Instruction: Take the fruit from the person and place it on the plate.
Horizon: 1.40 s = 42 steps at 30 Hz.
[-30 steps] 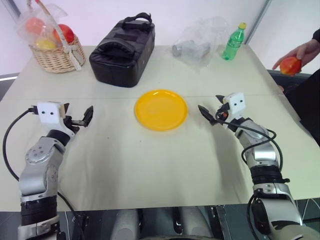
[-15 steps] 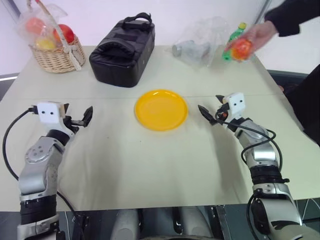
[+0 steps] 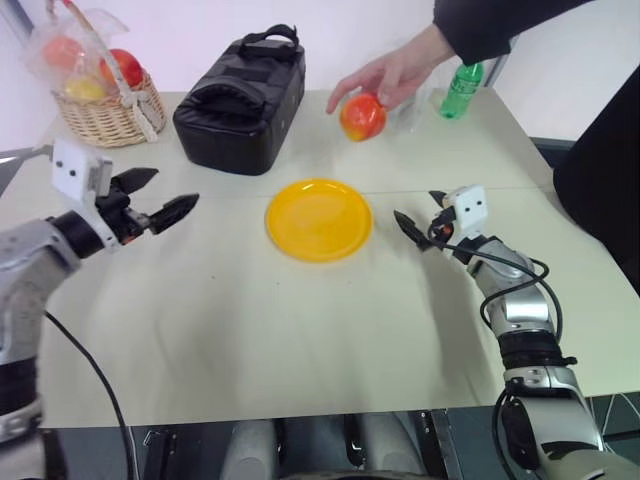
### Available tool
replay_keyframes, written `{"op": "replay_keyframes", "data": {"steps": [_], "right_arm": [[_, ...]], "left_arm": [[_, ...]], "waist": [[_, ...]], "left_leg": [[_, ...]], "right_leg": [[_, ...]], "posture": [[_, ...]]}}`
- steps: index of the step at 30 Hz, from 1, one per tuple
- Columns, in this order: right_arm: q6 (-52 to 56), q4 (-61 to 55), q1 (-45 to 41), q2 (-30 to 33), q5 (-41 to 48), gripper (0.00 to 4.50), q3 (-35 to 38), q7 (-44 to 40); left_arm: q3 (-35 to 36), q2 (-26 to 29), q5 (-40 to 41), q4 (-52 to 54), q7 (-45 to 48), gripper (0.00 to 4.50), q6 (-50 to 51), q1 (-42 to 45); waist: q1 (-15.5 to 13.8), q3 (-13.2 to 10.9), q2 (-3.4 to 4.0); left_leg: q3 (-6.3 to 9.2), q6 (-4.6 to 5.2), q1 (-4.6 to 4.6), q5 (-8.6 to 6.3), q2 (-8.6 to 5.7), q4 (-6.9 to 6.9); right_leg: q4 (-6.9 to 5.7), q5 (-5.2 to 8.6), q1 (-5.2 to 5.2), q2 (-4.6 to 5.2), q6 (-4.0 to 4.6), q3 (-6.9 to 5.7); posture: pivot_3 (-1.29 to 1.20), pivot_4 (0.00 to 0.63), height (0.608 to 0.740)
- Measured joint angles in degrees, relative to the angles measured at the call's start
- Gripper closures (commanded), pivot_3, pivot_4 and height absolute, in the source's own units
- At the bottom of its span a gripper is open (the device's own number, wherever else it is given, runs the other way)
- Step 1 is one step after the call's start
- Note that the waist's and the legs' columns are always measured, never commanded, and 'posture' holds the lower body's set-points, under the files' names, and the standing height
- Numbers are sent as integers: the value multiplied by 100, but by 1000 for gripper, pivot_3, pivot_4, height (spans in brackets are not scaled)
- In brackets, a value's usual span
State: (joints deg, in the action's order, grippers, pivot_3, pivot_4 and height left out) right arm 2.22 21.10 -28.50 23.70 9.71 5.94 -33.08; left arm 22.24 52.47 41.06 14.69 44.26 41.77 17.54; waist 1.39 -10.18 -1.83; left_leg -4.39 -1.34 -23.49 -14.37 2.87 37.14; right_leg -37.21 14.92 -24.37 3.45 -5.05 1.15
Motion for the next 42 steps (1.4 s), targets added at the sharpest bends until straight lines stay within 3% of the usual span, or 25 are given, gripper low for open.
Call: {"op": "replay_keyframes", "data": {"steps": [5, 10, 15, 32, 36, 42], "right_arm": [[248, -214, 47, -4, 122, 0, 53, 58], [1942, -1709, -175, -494, 1554, 0, 579, 558], [2717, -2464, -527, -913, 2213, 0, 611, 994], [2019, -781, -1591, -1156, 1957, 0, 398, 691], [1809, -596, -1725, -1243, 1871, 1198, 384, 666], [1722, -561, -1724, -1263, 1858, 1241, 375, 566]], "left_arm": [[-10, 322, 464, 185, 564, 65, 480, -114], [-114, 210, 396, 86, 427, 65, 477, 80], [-297, 43, 316, 62, 355, 65, 447, 80], [-181, -75, 319, 299, 51, 65, 430, -345], [-74, -76, 323, 383, -51, 0, 430, -430], [-60, -76, 335, 421, -98, 0, 431, -509]], "waist": [[-18, -1, 0], [-12, -3, 4], [-26, -2, 3], [-13, -2, 4], [-16, -2, 3], [-19, -2, 4]], "left_leg": [[2, 0, 0, 0, 0, 2], [2, -1, 0, 1, 3, 1], [3, 0, 0, 0, 4, -1], [2, 0, -4, 0, 2, -1], [1, 0, -5, 0, 2, -1], [1, 0, -5, 0, 2, -1]], "right_leg": [[-1, 0, 0, -1, 0, 0], [-4, 0, -1, -2, 0, 2], [-2, 1, -2, -6, 1, 1], [-2, 0, -7, -2, 1, 1], [-2, 0, -7, 0, 1, 1], [-2, 0, -7, 1, 1, 1]], "posture": [[0, 150, 740], [0, 150, 740], [0, 150, 740], [0, 150, 740], [0, 150, 740], [0, 150, 740]]}}
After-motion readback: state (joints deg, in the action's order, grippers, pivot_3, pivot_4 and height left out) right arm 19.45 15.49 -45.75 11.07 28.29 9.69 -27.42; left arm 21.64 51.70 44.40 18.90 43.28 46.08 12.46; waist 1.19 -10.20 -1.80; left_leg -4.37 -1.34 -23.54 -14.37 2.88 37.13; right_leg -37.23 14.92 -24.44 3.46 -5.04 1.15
